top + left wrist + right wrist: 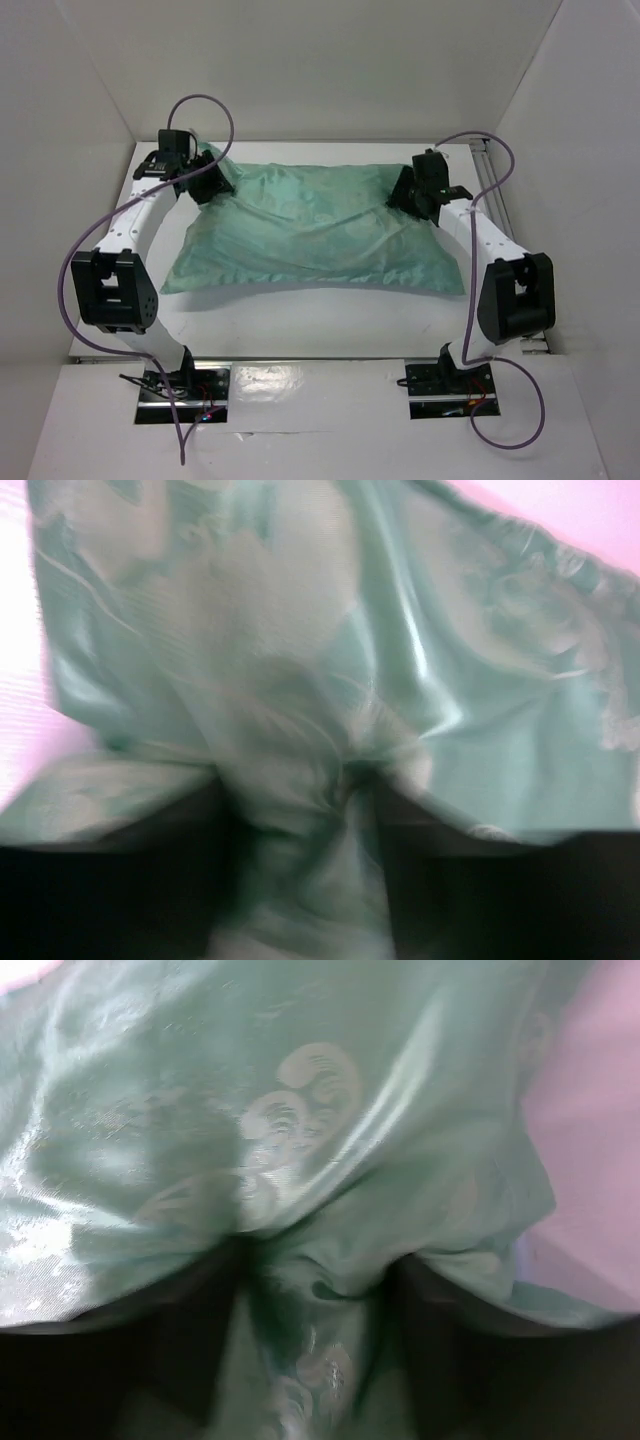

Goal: Put the pillow into the pillowcase

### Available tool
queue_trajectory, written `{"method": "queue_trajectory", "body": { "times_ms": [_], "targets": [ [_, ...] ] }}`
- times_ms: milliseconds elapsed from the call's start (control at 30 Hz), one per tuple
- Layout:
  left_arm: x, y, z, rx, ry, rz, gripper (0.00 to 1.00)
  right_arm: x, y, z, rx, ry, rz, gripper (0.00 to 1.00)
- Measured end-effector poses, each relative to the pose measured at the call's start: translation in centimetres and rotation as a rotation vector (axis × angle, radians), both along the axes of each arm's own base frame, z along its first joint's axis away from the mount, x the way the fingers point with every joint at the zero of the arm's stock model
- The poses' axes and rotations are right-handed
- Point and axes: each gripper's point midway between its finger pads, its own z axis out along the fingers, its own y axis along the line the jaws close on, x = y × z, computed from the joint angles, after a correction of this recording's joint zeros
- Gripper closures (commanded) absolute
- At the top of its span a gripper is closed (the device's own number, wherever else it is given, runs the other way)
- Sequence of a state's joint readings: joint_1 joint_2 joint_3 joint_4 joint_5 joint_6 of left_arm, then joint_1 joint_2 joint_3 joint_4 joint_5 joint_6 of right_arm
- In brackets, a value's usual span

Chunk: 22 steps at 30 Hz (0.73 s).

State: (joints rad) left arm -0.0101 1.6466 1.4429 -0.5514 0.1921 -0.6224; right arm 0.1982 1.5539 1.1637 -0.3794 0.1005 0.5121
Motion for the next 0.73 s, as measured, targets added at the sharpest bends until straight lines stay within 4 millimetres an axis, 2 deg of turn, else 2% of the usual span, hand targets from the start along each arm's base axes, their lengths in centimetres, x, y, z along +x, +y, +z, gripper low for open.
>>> {"method": "queue_trajectory", "body": {
  "times_ms": [67,100,167,233,300,400,467,500,600,667,733],
  "targets": [
    [0.2,0.4,0.4,0.022,-0.005,0.01,0.01,0.2,-0.4,0.8,-0.017,-0.011,-0.017,0.05],
    [0.2,0.6,0.7,0.031,-0.007,0.009,0.0,0.2,-0.6,1.3,-0.023,-0.02,-0.024,0.0],
    [-0.1,0.8,1.6,0.045,-0.01,0.011,0.0,0.0,-1.0,3.1,-0.039,-0.041,-0.037,0.0],
    [-0.5,1.0,3.1,0.055,-0.027,0.015,0.0,-0.4,-1.4,5.8,-0.054,-0.079,-0.051,0.0],
    [-0.9,1.2,5.7,0.072,-0.074,0.013,0.0,-0.9,-2.1,9.4,-0.083,-0.126,-0.078,0.0],
    [-2.2,1.4,11.6,0.082,-0.212,0.022,0.0,-2.0,-4.1,15.0,-0.137,-0.217,-0.156,0.0],
    [-3.9,1.6,15.7,0.086,-0.321,0.032,0.0,-3.4,-5.7,17.4,-0.173,-0.258,-0.219,0.0],
    [-4.8,1.5,17.3,0.087,-0.367,0.034,0.0,-4.3,-6.6,18.2,-0.192,-0.269,-0.249,0.0],
    [-8.3,1.5,21.8,0.083,-0.508,0.041,0.0,-7.0,-8.5,19.1,-0.244,-0.264,-0.31,0.0],
    [-10.3,1.5,23.3,0.079,-0.572,0.045,0.0,-8.8,-9.4,18.7,-0.269,-0.247,-0.335,0.0],
    [-11.5,1.4,23.2,0.075,-0.584,0.046,0.0,-10.1,-10.1,17.9,-0.288,-0.222,-0.352,0.0]
  ]
}}
